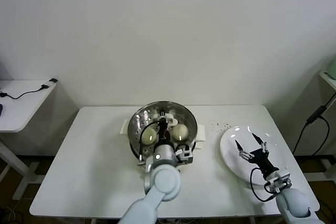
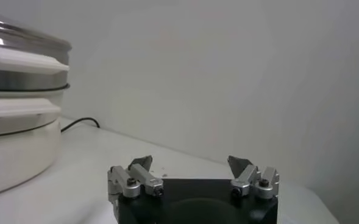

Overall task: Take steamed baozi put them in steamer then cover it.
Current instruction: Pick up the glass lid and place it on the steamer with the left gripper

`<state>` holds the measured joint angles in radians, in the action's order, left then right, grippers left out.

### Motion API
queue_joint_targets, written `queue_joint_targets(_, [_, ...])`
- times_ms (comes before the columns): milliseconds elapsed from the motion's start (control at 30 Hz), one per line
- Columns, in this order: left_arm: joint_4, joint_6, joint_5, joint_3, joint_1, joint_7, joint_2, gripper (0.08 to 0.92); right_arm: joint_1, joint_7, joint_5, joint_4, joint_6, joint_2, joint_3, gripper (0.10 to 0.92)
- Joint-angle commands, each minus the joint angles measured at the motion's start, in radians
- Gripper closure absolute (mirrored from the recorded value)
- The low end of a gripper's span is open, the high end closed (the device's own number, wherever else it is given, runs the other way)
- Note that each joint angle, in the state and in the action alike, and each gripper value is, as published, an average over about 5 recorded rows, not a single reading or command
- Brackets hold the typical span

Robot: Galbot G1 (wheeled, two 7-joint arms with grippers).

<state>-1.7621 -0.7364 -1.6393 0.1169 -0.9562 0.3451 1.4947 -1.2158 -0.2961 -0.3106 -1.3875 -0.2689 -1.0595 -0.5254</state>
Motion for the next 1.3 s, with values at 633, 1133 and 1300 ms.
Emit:
queue_joint_targets(633, [0.019, -0.049, 0.034, -0.025, -0.024, -0.035, 0.007, 0.850, -0.011, -0.024, 0.008, 0.002, -0.006, -0.010, -0.023, 0.203])
queue_joint_targets(1133, [-0.245, -0.048, 0.064, -0.003, -0.093, 0.044, -0.088, 0.551, 0.001, -0.029, 0.011, 0.008, 0.011, -0.008, -0.026, 0.203])
queue_joint_targets(1300, [-0.332, -0.043, 0.121, -0.006, -0.148, 0.039, -0.130, 0.412, 0.005, -0.026, 0.011, 0.001, 0.036, -0.006, -0.030, 0.203])
